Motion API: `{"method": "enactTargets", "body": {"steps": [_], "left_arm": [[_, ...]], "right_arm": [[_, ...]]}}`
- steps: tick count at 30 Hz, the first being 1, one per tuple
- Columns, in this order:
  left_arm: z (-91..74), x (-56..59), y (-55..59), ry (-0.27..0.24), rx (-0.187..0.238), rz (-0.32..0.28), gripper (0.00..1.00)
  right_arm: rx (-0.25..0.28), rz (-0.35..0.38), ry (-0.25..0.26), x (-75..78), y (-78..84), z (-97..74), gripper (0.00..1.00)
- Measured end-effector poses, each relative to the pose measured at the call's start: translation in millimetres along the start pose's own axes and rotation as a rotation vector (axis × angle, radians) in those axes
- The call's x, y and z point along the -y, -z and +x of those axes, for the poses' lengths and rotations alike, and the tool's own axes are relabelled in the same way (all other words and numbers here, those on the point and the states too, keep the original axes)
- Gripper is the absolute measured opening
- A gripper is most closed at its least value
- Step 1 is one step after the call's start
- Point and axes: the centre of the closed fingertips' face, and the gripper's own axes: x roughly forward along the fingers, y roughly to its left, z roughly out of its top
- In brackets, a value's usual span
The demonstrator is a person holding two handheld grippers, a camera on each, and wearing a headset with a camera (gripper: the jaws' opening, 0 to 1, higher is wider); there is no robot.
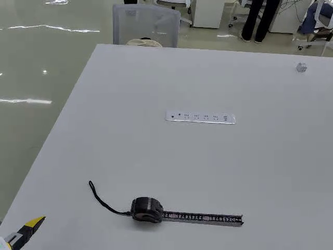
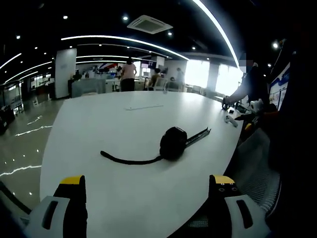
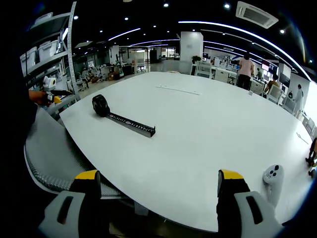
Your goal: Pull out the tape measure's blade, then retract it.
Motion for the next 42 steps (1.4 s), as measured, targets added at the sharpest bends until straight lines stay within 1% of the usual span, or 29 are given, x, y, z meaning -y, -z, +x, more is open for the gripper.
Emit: {"method": "enactTargets", "body": {"steps": [2,3,5,8,10,14,15,17,19,21,22,23,25,27,28,29,30,31,33,35,37,38,40,42], "left_arm": [[-0.9,-0.5,-1.7,-0.006,0.001,-0.005,1.00],[-1.6,-0.3,-2.9,-0.009,0.007,-0.008,1.00],[-2.0,-0.2,-2.7,-0.013,0.007,-0.008,1.00],[-2.2,3.8,-2.1,-0.004,0.017,0.001,1.00],[-1.4,4.6,-0.1,-0.004,0.008,-0.003,1.00],[-0.1,6.3,0.2,-0.005,0.008,-0.007,1.00],[0.2,6.8,-0.5,-0.006,0.008,-0.011,1.00],[1.5,9.2,-5.4,-0.011,0.015,-0.021,1.00],[3.1,10.5,-7.2,-0.021,0.009,-0.017,1.00],[3.9,12.0,-10.1,-0.022,0.021,-0.013,1.00],[3.9,10.5,-9.0,-0.020,0.023,-0.015,1.00],[5.1,10.8,-8.8,-0.020,0.021,-0.016,1.00],[7.8,10.1,-7.1,-0.021,0.015,-0.021,1.00],[11.8,13.1,-8.2,-0.019,0.013,-0.031,1.00],[14.7,13.8,-8.5,-0.028,0.002,-0.031,1.00],[15.9,13.6,-7.9,-0.035,-0.008,-0.031,1.00],[17.5,14.9,-8.7,-0.033,-0.007,-0.033,1.00],[18.5,16.4,-11.1,-0.030,0.005,-0.036,1.00],[21.4,18.3,-13.7,-0.027,0.014,-0.050,1.00],[24.7,19.2,-16.0,-0.043,0.020,-0.075,1.00],[27.1,17.7,-19.9,-0.074,0.031,-0.105,1.00],[28.2,18.8,-23.7,-0.088,0.033,-0.107,1.00],[30.6,20.4,-27.1,-0.104,0.035,-0.102,1.00],[34.0,25.4,-29.8,-0.103,0.026,-0.098,1.00]], "right_arm": [[0.002,0.010,-0.001,-2.6,-1.8,-1.6,1.00],[-0.003,0.005,-0.001,-0.9,2.6,-1.2,1.00],[-0.010,-0.001,-0.004,-2.3,4.2,-1.9,1.00],[-0.011,-0.002,-0.003,-3.2,5.2,-3.7,1.00],[-0.006,-0.002,-0.001,-3.7,5.0,-4.6,1.00],[-0.007,0.000,0.005,-4.2,5.2,-5.4,1.00],[-0.008,-0.001,0.005,-4.4,5.4,-5.3,1.00],[-0.012,-0.004,0.004,-3.9,6.9,-4.5,1.00],[-0.017,-0.003,0.004,-1.9,9.0,-2.4,1.00],[-0.042,-0.015,0.007,-1.0,11.9,-0.2,1.00],[-0.050,-0.019,0.005,-0.8,12.3,0.5,1.00],[-0.056,-0.019,0.001,-0.3,12.6,1.9,1.00],[-0.073,-0.046,-0.006,0.4,13.1,3.3,1.00],[-0.091,-0.075,-0.017,2.2,11.9,5.6,1.00],[-0.100,-0.082,-0.030,2.8,10.4,6.8,1.00],[-0.108,-0.087,-0.032,4.6,9.8,7.9,1.00],[-0.115,-0.098,-0.034,6.4,8.4,8.7,1.00],[-0.119,-0.107,-0.042,8.3,5.9,9.9,1.00],[-0.128,-0.122,-0.060,9.0,0.8,12.0,0.99],[-0.149,-0.154,-0.078,8.8,-2.4,14.6,0.98],[-0.182,-0.180,-0.105,7.2,-4.1,17.9,0.98],[-0.201,-0.195,-0.112,8.0,-4.6,20.9,0.98],[-0.238,-0.215,-0.132,8.4,-2.0,24.9,0.98],[-0.250,-0.228,-0.155,6.8,-5.3,29.5,0.98]]}}
